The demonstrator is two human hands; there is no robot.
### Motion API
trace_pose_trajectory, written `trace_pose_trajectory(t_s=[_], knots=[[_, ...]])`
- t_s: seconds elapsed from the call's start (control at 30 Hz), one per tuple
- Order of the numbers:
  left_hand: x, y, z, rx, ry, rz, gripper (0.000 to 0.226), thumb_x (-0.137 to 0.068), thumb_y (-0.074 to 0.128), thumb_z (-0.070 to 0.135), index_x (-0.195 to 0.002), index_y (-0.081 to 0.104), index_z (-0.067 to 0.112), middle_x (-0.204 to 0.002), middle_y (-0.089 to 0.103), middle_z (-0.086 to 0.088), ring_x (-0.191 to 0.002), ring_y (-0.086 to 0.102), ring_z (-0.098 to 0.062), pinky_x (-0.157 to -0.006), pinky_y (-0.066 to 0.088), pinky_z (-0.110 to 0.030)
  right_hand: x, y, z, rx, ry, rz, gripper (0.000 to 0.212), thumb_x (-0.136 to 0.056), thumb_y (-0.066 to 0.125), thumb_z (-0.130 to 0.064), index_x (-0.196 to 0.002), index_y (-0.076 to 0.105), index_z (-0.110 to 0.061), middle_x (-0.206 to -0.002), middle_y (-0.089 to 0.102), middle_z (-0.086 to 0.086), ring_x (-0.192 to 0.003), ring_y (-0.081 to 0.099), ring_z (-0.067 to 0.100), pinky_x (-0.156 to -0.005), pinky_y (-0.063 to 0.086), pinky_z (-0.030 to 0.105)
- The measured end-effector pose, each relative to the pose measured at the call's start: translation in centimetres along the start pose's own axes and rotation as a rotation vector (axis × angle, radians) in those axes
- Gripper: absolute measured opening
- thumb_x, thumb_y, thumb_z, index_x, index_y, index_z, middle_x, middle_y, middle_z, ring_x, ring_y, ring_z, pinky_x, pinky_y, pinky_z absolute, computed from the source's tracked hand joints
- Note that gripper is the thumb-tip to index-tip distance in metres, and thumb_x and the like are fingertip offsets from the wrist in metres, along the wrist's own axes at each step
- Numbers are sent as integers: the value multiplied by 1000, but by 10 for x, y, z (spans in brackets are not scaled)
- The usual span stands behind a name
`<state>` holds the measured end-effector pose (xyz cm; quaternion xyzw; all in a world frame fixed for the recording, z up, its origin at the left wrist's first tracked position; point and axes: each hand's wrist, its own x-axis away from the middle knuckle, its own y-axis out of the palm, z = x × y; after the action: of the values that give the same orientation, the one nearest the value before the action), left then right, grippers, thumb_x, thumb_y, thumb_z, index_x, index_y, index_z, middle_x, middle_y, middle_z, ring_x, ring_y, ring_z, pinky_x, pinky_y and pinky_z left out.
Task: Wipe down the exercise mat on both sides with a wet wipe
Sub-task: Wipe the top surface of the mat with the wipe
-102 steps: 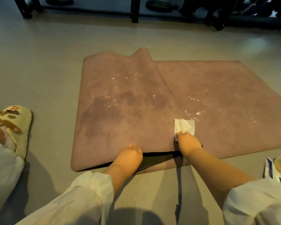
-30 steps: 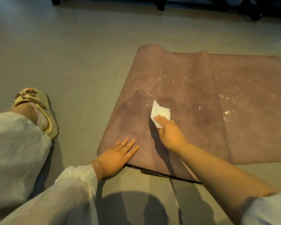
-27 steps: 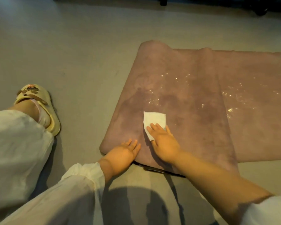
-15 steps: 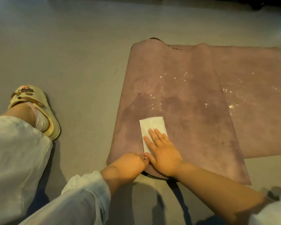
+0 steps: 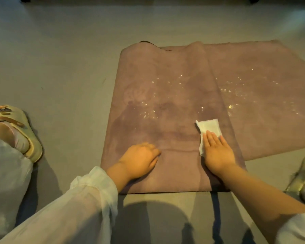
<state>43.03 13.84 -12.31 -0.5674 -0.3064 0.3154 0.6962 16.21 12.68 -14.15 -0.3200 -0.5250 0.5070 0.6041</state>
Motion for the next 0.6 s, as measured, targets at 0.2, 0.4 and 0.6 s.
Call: trace_pose_trajectory(t_s=[0.2, 0.4, 0.6], knots=[[-31, 29, 28, 22, -74, 13, 48, -98, 35, 28, -145, 31, 19, -154, 24, -5, -139, 23, -21, -113, 12, -32, 29, 9, 5, -140, 178, 20, 60, -102, 18, -31, -148, -3, 1, -157, -6, 20, -146, -5, 29, -117, -4, 39], [-29, 45, 34, 48, -158, 32, 54, -98, 33, 26, -150, 18, 19, -158, 11, -5, -145, 7, -20, -113, -12, -27, 65, 10, -96, -567, -64, 108, 56, -100, 31, -38, -145, 28, -7, -156, 11, 18, -145, 8, 27, -117, -1, 34], [-16, 45, 39, 158, -168, 128, 61, -90, 49, 10, -146, 25, 6, -154, 22, -14, -143, 19, -29, -111, -10, -28, 46, 11, -115, -563, 53, 136, 59, -102, 23, -37, -151, -3, -17, -158, -10, 11, -145, -8, 29, -116, -7, 39]])
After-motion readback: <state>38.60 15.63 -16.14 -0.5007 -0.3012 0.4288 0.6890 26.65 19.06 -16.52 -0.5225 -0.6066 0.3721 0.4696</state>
